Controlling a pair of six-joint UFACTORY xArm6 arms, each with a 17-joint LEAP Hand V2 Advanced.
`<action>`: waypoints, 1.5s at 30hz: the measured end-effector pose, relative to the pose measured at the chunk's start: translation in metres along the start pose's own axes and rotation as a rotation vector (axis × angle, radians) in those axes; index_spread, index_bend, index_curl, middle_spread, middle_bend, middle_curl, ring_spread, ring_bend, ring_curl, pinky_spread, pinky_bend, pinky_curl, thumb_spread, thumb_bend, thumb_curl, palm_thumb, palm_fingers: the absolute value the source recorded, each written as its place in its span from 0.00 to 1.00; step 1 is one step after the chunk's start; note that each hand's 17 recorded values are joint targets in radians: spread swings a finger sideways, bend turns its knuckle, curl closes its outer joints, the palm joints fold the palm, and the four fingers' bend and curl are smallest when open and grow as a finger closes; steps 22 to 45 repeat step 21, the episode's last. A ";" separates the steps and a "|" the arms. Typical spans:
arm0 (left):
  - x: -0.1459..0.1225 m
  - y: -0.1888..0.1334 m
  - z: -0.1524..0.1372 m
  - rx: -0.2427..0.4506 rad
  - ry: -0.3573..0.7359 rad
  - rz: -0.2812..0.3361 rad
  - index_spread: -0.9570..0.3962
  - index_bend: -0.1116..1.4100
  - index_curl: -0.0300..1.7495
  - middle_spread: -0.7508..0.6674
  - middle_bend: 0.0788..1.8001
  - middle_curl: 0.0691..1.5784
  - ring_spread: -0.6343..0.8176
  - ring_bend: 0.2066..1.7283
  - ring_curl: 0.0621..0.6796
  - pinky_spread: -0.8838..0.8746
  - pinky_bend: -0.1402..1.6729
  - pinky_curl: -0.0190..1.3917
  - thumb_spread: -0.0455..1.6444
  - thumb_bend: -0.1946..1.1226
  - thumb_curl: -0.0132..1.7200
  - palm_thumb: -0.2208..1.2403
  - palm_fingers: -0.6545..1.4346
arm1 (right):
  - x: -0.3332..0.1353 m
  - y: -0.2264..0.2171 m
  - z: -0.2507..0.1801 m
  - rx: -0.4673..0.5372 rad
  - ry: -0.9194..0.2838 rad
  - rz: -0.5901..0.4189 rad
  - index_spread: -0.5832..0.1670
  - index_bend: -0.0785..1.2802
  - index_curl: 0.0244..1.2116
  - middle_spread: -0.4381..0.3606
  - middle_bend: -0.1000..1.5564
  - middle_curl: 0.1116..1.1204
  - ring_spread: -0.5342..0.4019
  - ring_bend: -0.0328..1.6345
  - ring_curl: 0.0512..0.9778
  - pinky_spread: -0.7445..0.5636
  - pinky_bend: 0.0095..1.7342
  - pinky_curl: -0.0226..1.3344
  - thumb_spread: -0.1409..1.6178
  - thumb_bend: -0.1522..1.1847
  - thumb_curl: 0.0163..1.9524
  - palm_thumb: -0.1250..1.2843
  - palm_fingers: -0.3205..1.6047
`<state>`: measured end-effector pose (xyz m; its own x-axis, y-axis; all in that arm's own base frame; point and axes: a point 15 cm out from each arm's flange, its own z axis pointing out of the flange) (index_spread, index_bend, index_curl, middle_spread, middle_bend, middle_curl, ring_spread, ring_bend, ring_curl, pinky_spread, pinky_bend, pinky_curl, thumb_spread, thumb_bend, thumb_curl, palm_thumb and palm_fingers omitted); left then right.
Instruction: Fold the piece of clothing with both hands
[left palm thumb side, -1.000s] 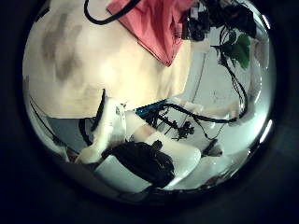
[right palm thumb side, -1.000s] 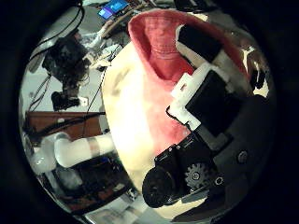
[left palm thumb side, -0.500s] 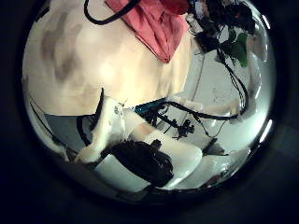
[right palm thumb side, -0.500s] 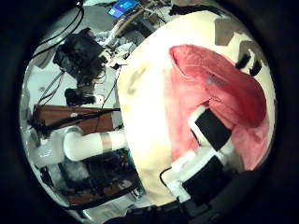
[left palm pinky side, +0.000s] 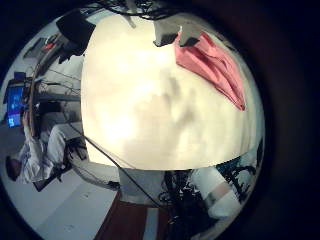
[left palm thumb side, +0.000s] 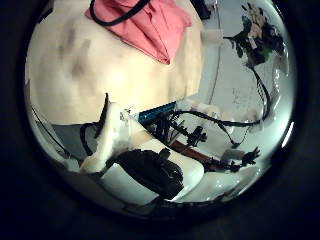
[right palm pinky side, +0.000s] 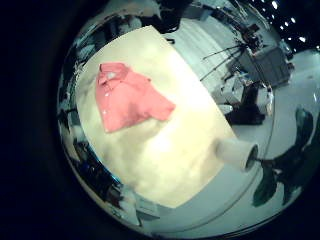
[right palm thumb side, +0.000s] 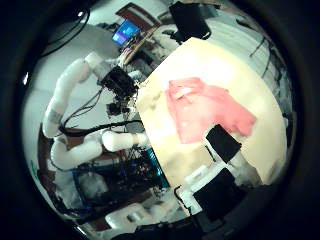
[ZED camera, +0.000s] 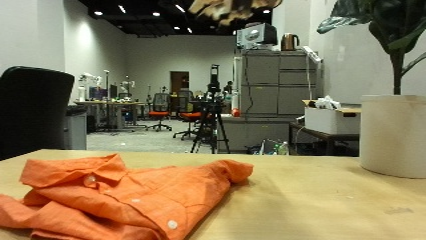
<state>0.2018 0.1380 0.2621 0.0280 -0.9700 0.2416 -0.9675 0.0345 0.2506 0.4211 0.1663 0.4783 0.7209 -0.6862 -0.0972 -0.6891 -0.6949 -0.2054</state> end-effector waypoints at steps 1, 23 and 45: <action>0.009 0.002 -0.002 -0.002 -0.009 0.004 0.76 0.18 0.18 0.75 0.06 0.14 0.81 0.14 0.27 0.78 0.24 0.24 0.87 0.14 0.22 0.55 0.31 | 0.005 0.018 -0.006 -0.020 -0.005 0.032 0.16 0.23 0.34 0.62 0.27 0.26 0.76 0.33 0.26 0.87 0.29 0.27 0.74 0.14 0.34 0.87 0.19; 0.121 -0.019 0.020 -0.051 -0.159 0.063 0.77 0.18 0.19 0.73 0.08 0.17 0.78 0.14 0.26 0.77 0.21 0.23 0.85 0.14 0.24 0.58 0.35 | -0.027 0.225 0.094 -0.302 -0.088 0.322 0.21 0.20 0.29 0.57 0.18 0.22 0.82 0.18 0.18 0.87 0.14 0.22 0.85 0.11 0.30 0.68 0.24; 0.121 -0.019 0.020 -0.051 -0.159 0.063 0.77 0.18 0.19 0.73 0.08 0.17 0.78 0.14 0.26 0.77 0.21 0.23 0.85 0.14 0.24 0.58 0.35 | -0.027 0.225 0.094 -0.302 -0.088 0.322 0.21 0.20 0.29 0.57 0.18 0.22 0.82 0.18 0.18 0.87 0.14 0.22 0.85 0.11 0.30 0.68 0.24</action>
